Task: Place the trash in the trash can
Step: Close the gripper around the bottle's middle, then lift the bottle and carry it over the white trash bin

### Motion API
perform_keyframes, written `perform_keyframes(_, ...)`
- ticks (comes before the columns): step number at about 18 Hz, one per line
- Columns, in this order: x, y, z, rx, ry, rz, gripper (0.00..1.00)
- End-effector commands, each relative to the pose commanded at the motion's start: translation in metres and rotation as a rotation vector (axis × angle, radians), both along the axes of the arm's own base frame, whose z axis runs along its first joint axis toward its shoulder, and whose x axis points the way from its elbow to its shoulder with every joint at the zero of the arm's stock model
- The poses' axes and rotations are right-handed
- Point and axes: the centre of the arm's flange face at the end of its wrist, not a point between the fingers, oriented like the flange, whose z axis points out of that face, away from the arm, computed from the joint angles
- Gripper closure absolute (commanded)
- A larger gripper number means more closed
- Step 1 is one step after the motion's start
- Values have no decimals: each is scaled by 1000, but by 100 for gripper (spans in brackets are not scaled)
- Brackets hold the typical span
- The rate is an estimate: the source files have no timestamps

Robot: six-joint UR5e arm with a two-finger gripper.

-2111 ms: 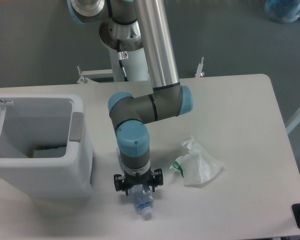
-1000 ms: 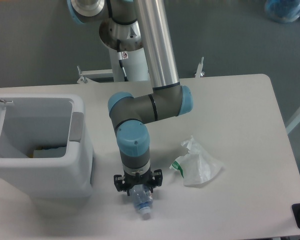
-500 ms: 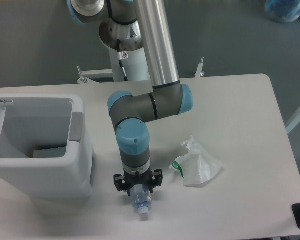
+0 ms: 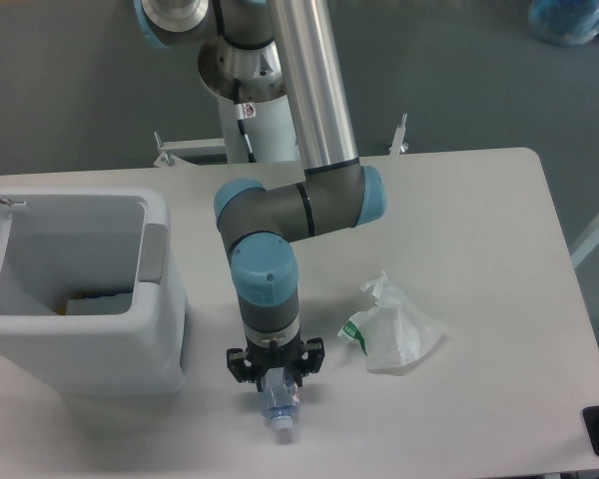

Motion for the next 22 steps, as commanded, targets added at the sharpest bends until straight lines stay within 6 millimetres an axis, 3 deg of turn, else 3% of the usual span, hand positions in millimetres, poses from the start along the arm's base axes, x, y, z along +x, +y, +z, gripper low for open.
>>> perform_keyframes(3,-3,2,13,21,16,1,38)
perform_keyframes(5,-7,5,42,60,50,0,38)
perform_keyframes(10,-30,11,144,200,172,20,38)
perform_keyframes(12,-46,-3,207,276,245,49,38)
perform_keyframes(16,-56,-20,292,409,359,78,37)
perform_keyframes(19,-41,-25,336,517,377,47,37)
perform_keyframes(22,-28,-24,355,583,370,10,37)
